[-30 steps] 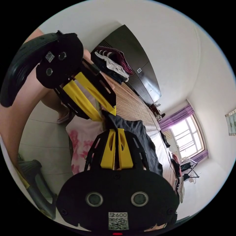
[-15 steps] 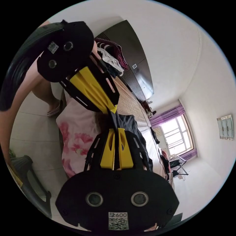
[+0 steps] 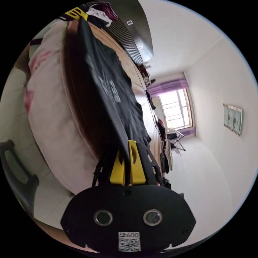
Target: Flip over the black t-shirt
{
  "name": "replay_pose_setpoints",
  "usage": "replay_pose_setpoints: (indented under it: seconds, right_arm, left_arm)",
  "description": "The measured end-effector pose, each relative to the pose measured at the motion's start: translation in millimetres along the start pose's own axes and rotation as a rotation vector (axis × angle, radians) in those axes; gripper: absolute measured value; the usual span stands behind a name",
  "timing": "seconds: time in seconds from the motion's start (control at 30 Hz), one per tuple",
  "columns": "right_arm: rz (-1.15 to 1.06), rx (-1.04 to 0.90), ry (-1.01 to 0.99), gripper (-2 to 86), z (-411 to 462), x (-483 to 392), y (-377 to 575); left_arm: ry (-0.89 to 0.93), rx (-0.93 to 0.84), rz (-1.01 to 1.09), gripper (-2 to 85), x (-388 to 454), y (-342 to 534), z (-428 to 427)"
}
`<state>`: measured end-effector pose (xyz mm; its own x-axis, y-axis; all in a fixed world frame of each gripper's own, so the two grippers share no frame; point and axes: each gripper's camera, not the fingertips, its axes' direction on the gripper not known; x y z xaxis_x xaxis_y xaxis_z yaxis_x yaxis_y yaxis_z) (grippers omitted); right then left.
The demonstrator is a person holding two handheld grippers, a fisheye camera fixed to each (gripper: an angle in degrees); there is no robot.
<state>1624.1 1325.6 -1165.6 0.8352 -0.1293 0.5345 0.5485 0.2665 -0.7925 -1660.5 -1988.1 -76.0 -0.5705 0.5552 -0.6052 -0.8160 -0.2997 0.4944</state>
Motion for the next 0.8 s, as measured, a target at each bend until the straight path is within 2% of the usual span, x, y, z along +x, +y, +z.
replay_pose_setpoints:
  seconds: [0.17,0.4,0.6,0.7,0.73,0.8]
  right_arm:
    - [-0.017,-0.128,0.079,-0.8,-54,-38,90]
    - [-0.107,-0.114,0.097,-0.8,-157,-121,139]
    - [-0.091,-0.085,-0.087,-0.8,-279,-149,165]
    - [-0.093,-0.094,-0.189,-0.8,-356,-158,185]
    - [-0.125,-0.098,-0.253,-0.7,-394,-163,197]
    - [-0.179,-0.087,-0.347,-0.5,-464,-163,217]
  left_arm:
    - [0.068,-0.056,-0.006,1.6,30,-7,5]
    - [0.127,-0.097,-0.013,1.6,63,-49,-4]
    - [0.221,-0.189,-0.083,1.6,56,-102,-26]
    - [0.336,-0.233,-0.168,1.6,39,-129,-52]
    - [0.423,-0.25,-0.182,1.7,33,-139,-64]
    - [0.527,-0.324,-0.105,1.7,20,-161,-90]
